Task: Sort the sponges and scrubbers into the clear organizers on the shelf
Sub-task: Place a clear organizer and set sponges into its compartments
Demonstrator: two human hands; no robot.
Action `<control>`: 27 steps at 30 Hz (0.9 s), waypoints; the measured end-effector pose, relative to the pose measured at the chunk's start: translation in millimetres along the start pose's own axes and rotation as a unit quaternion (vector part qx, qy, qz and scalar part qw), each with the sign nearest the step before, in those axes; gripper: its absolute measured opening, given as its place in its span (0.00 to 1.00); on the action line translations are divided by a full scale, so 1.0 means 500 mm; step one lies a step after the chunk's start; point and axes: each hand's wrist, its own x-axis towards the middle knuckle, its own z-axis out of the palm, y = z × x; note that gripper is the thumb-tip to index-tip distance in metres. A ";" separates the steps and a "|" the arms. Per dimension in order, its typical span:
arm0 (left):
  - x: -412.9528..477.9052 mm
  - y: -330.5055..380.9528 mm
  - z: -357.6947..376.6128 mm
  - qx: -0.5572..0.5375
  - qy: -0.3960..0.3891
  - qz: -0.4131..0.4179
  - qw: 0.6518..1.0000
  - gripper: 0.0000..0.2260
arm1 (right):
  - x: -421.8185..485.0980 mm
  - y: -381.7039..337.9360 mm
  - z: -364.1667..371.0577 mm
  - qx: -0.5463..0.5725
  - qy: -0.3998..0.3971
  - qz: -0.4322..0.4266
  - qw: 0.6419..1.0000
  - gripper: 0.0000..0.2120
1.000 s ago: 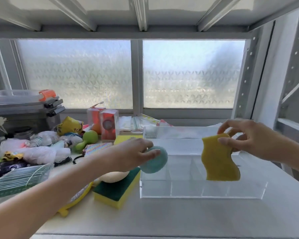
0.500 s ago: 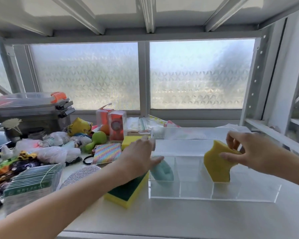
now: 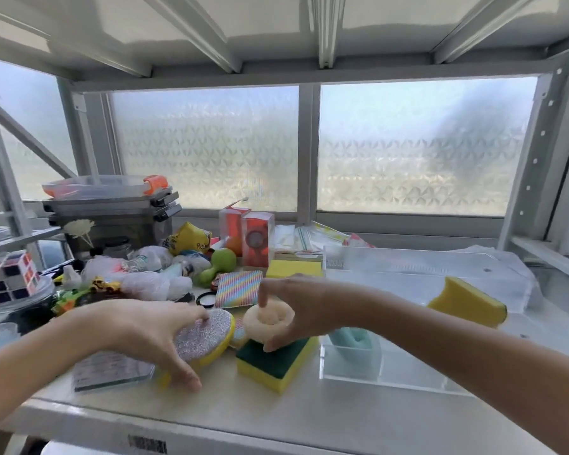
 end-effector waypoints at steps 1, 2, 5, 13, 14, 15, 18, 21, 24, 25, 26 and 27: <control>0.002 -0.002 0.008 0.013 0.011 0.004 1.000 0.50 | 0.016 0.001 0.010 -0.006 -0.014 0.003 1.000 0.28; 0.005 -0.003 0.014 0.031 0.026 0.009 0.999 0.48 | 0.027 0.001 0.016 -0.007 -0.018 0.001 1.000 0.28; 0.015 -0.001 0.029 0.067 0.063 0.024 0.995 0.36 | 0.043 0.004 0.021 -0.013 0.001 -0.016 1.000 0.24; 0.003 -0.001 -0.083 -0.052 0.348 0.097 0.931 0.30 | -0.166 0.060 -0.133 0.032 0.246 -0.030 0.968 0.10; -0.005 0.022 -0.106 -0.088 0.371 0.135 0.914 0.28 | -0.214 0.082 -0.160 0.042 0.274 -0.004 0.961 0.10; -0.015 0.058 -0.128 -0.123 0.383 0.171 0.900 0.22 | -0.263 0.105 -0.183 0.047 0.299 0.025 0.953 0.11; 0.000 0.191 -0.159 -0.185 0.384 0.234 0.874 0.10 | -0.384 0.178 -0.219 0.043 0.338 0.125 0.932 0.22; 0.050 0.325 -0.141 -0.216 0.319 0.252 0.887 0.16 | -0.456 0.240 -0.199 0.037 0.333 0.226 0.915 0.38; 0.119 0.407 -0.089 -0.169 0.288 0.228 0.915 0.20 | -0.470 0.297 -0.140 0.060 0.279 0.303 0.909 0.27; 0.135 0.424 -0.073 -0.137 0.295 0.219 0.920 0.21 | -0.464 0.307 -0.119 0.067 0.263 0.316 0.909 0.21; 0.149 0.436 -0.059 -0.107 0.304 0.214 0.922 0.21 | -0.455 0.316 -0.099 0.066 0.249 0.326 0.910 0.17; 0.157 0.445 -0.048 -0.088 0.305 0.210 0.925 0.22 | -0.445 0.322 -0.081 0.068 0.235 0.332 0.911 0.15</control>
